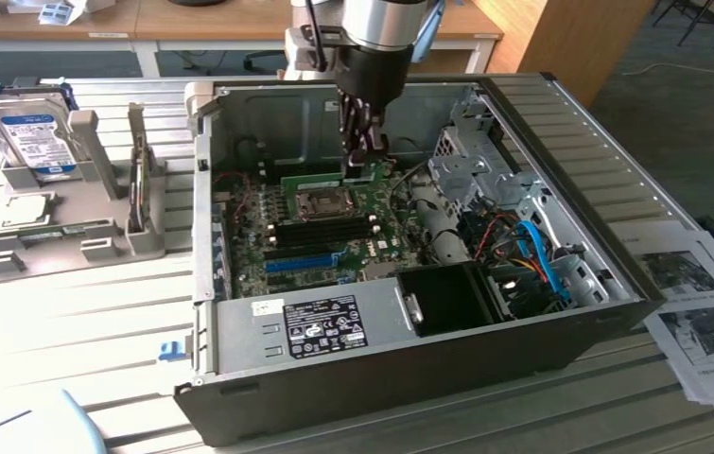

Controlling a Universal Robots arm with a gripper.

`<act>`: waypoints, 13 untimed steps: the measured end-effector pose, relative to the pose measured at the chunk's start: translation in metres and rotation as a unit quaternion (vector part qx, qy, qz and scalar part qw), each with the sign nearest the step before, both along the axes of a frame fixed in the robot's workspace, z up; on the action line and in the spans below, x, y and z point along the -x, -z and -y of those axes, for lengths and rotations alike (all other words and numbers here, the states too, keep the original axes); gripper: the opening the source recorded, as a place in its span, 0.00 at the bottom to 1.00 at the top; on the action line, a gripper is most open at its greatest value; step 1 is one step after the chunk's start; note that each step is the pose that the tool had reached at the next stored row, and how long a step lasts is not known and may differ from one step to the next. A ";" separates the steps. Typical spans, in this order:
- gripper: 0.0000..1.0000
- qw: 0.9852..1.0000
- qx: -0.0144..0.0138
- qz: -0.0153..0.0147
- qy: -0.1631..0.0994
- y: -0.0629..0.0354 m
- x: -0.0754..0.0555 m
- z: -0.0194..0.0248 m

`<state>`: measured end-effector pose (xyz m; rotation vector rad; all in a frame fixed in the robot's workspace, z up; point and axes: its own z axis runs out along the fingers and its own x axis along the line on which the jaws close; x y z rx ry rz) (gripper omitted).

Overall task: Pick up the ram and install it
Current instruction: 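Insert the ram into the slot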

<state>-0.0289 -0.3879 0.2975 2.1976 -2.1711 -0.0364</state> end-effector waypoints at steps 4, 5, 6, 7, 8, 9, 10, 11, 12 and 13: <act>0.11 1.000 0.000 0.000 0.000 0.0053 0.000 0.0000; 0.11 1.000 0.000 0.000 0.000 0.0066 0.000 0.0000; 0.11 1.000 0.000 0.000 0.000 0.0081 0.000 0.0000; 0.11 1.000 0.000 0.000 0.000 0.0095 0.000 0.0000; 0.11 1.000 0.000 0.000 0.000 0.0108 0.000 0.0000; 0.11 1.000 0.000 0.000 0.000 0.0121 0.000 0.0000; 0.11 1.000 0.000 0.000 0.000 0.0134 0.000 0.0000; 0.11 1.000 0.000 0.000 0.000 0.0147 0.000 0.0000; 0.11 1.000 0.000 0.000 0.000 0.0160 0.000 0.0000; 0.11 1.000 0.000 0.000 0.000 0.0173 0.000 0.0000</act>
